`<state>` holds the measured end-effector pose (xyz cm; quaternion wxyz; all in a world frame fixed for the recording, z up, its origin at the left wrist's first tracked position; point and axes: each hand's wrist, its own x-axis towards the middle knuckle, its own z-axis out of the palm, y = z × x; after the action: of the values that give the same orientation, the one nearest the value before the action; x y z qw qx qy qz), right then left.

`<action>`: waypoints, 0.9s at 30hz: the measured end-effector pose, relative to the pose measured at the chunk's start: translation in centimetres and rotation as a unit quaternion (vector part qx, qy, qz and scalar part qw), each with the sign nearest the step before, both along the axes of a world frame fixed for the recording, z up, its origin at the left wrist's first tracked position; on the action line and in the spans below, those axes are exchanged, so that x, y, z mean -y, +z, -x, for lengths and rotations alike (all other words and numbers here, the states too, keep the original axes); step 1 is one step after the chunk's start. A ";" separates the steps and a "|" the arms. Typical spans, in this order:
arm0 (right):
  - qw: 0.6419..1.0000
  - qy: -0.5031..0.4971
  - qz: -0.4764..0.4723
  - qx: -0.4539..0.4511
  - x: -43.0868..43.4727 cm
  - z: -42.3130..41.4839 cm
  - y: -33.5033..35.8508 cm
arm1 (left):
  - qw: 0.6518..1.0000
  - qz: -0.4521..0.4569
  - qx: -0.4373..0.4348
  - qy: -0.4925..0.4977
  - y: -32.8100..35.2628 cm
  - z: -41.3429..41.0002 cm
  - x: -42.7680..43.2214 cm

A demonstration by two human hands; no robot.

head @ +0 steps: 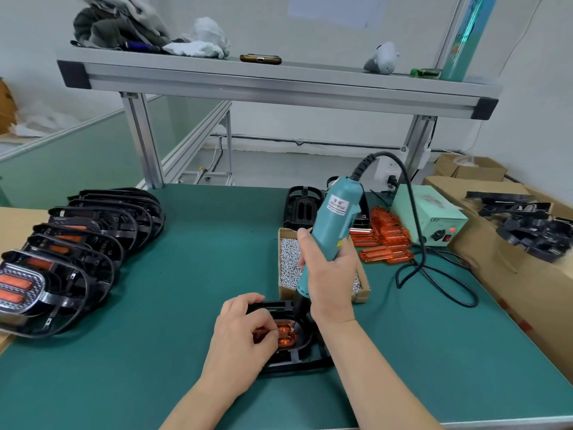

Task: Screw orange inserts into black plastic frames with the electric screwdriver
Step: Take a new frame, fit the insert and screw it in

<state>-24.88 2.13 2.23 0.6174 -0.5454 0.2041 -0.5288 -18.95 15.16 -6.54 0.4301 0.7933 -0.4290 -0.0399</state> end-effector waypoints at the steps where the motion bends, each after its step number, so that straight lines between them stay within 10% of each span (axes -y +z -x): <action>1: 1.000 0.002 0.010 -0.008 -0.1 -0.1 0.1 | 1.000 0.001 0.000 0.000 0.0 0.0 0.0; 27: 0.998 0.019 0.038 -0.053 -0.6 -0.2 -0.5 | 1.000 0.016 -0.008 -0.003 -0.3 -0.1 0.1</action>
<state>-24.64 2.75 1.74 0.5948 -0.5993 0.2057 -0.4947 -18.86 15.07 -6.80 0.4465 0.7847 -0.4280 -0.0405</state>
